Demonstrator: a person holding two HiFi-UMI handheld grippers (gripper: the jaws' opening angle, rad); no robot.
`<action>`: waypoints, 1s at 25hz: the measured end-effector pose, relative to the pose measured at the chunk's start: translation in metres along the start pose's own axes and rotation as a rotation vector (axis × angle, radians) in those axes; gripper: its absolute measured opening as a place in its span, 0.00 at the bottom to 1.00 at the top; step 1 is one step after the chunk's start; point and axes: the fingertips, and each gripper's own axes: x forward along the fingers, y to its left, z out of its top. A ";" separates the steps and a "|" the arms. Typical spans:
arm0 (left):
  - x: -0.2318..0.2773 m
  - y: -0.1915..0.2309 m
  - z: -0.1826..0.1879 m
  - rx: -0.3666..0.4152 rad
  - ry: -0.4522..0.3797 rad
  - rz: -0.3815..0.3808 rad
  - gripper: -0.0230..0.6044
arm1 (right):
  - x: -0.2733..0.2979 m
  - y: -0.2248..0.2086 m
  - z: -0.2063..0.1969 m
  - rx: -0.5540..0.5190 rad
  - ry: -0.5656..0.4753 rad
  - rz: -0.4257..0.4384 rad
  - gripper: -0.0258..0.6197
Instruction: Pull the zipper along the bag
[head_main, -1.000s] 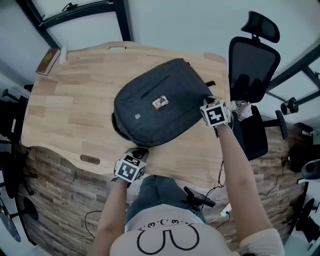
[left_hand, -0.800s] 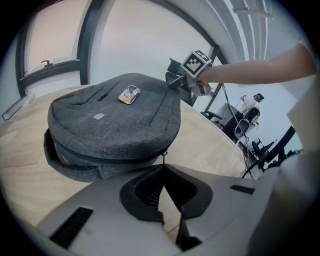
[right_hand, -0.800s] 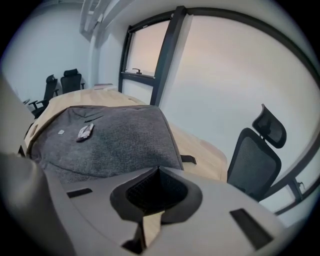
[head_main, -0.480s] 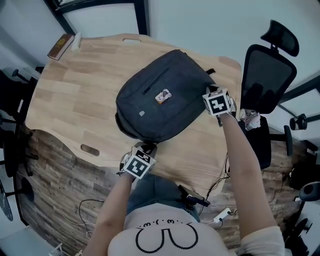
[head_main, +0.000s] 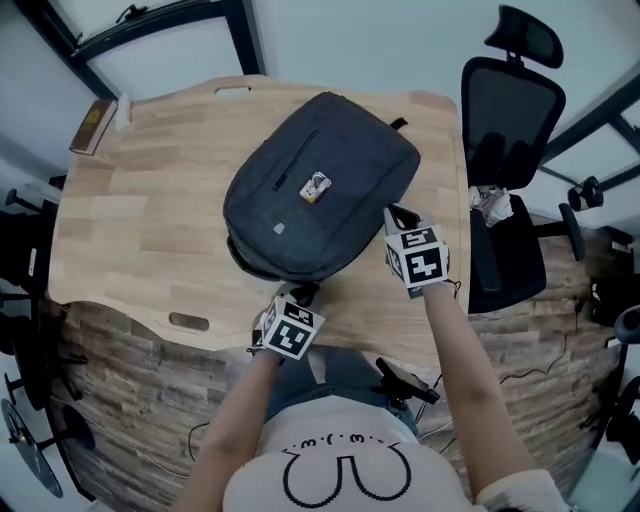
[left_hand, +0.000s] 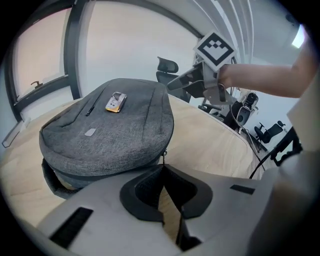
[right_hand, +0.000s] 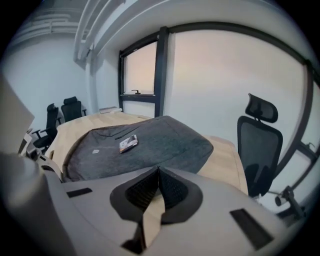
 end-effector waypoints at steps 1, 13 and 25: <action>0.001 0.000 0.000 0.006 0.001 -0.006 0.06 | -0.005 0.011 -0.008 0.044 0.010 0.005 0.13; 0.003 -0.004 0.001 0.025 -0.038 -0.114 0.06 | -0.012 0.123 -0.073 0.939 0.086 0.215 0.45; -0.012 0.009 -0.005 0.102 -0.025 -0.068 0.06 | 0.004 0.142 -0.078 1.107 0.108 0.172 0.29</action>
